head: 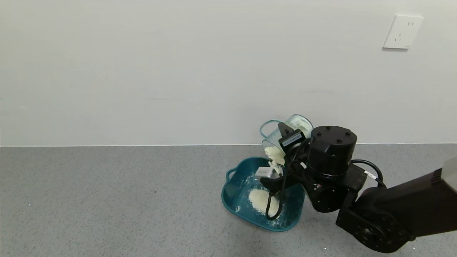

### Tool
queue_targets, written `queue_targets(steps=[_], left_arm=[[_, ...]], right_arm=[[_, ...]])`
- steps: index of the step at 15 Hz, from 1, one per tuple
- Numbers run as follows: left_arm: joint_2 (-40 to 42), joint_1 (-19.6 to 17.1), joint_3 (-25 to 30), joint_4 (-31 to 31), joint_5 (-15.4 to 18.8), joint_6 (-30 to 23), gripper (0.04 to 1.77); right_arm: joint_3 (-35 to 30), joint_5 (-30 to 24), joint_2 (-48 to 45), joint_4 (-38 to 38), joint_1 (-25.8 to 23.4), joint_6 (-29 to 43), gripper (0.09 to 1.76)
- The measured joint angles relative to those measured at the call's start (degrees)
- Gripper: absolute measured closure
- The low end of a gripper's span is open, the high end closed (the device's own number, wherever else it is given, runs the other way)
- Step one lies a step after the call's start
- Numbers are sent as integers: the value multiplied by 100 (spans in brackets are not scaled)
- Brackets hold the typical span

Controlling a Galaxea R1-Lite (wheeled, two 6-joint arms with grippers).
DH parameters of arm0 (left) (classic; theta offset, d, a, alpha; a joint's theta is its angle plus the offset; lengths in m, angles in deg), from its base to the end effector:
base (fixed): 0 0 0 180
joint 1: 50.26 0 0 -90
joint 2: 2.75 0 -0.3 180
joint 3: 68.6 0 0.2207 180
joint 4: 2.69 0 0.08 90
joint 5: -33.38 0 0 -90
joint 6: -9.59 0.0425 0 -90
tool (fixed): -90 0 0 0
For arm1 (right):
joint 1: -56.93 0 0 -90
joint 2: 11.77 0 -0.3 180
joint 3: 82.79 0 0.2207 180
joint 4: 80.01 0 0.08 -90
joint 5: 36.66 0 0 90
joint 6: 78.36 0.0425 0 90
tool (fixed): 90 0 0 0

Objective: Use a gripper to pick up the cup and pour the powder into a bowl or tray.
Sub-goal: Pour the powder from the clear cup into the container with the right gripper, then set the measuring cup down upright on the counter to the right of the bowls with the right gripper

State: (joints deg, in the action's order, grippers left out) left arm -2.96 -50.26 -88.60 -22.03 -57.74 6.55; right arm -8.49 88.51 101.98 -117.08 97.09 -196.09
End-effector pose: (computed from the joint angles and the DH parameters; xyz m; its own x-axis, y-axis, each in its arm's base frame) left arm 0.0302 0.0008 0.0768 0.9998 0.0195 0.0079 -0.0191 0.9984 -0.0532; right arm 0.3260 0.2431 0.1296 0.9957 0.0865 -0.0339 0.0126 -0.4871 -0.8733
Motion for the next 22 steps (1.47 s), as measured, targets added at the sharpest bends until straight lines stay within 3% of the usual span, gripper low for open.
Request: queue_targets(steps=[18,22], left_arm=[[0,0,0,-2,2,0,9],[0,0,0,0,2,0,9]], right_arm=[[-894,383,-785,-61,-322,3901,50],[-1020,388,-1165,783,-350,5427,50]])
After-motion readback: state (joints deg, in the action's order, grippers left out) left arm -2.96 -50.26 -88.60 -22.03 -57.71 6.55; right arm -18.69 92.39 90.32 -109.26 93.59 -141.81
